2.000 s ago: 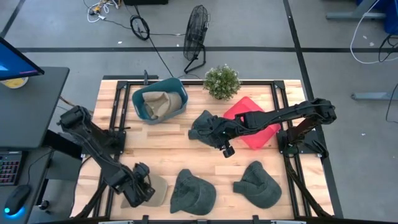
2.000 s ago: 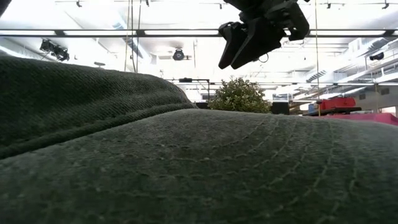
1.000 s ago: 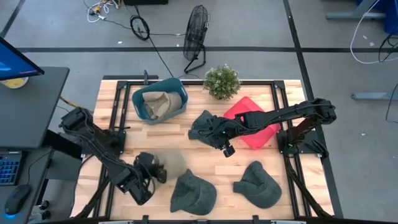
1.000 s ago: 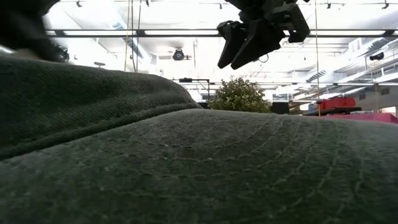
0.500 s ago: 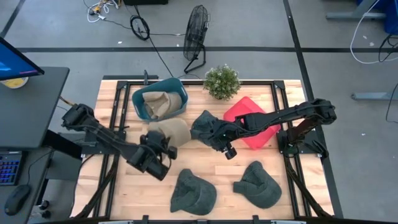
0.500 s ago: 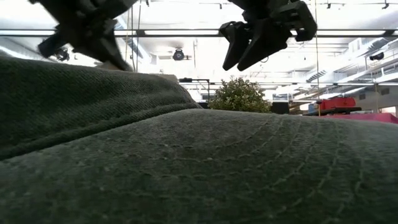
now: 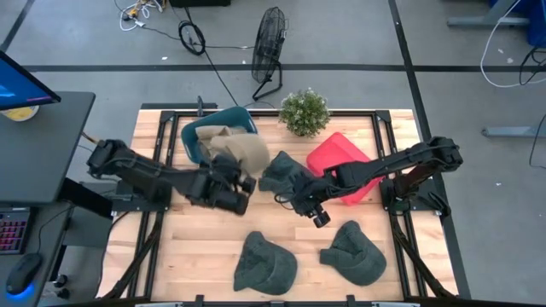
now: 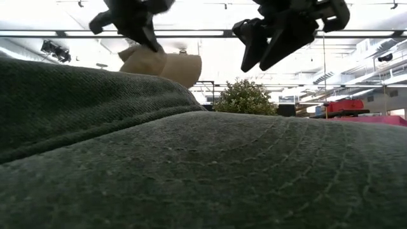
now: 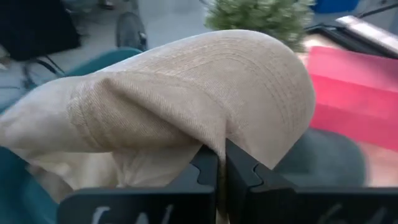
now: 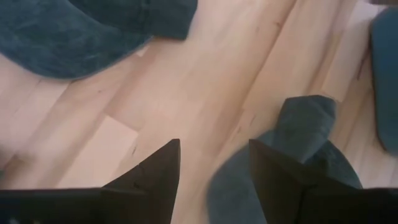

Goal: Pick & Place hat
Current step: Put the brown cap into the blue bin

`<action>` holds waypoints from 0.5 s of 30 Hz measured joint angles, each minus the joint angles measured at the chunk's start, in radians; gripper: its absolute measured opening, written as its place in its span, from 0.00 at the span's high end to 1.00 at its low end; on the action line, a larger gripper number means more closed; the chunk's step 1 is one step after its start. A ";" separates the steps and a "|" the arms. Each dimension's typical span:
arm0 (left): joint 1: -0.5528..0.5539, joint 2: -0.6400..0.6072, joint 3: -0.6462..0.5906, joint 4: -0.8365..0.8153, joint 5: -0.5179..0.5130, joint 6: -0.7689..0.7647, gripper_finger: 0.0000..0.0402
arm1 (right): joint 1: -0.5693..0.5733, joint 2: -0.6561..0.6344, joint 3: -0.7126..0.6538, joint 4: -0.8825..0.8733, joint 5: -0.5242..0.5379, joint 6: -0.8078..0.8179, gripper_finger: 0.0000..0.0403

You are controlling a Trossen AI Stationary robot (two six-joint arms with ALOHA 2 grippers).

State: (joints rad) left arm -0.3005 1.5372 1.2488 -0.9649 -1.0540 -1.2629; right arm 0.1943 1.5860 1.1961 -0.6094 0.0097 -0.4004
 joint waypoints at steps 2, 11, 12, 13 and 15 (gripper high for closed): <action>0.053 0.000 0.002 -0.018 0.000 0.026 0.99 | 0.007 0.000 0.000 0.000 0.000 0.000 0.52; 0.282 0.000 0.002 -0.149 0.001 0.039 0.98 | 0.011 0.000 0.000 0.003 0.000 0.000 0.52; 0.304 0.000 0.002 -0.151 0.001 0.055 0.98 | 0.010 0.000 0.000 0.003 0.000 0.000 0.52; 0.324 0.000 0.002 -0.151 0.004 0.076 0.98 | 0.011 0.000 0.000 0.003 0.000 0.000 0.52; 0.361 0.000 0.002 -0.145 0.031 0.119 0.98 | 0.011 0.000 0.000 0.003 0.000 0.000 0.52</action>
State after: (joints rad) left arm 0.0607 1.5372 1.2510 -1.1101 -1.0230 -1.1436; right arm 0.2050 1.5860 1.1961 -0.6067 0.0097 -0.4007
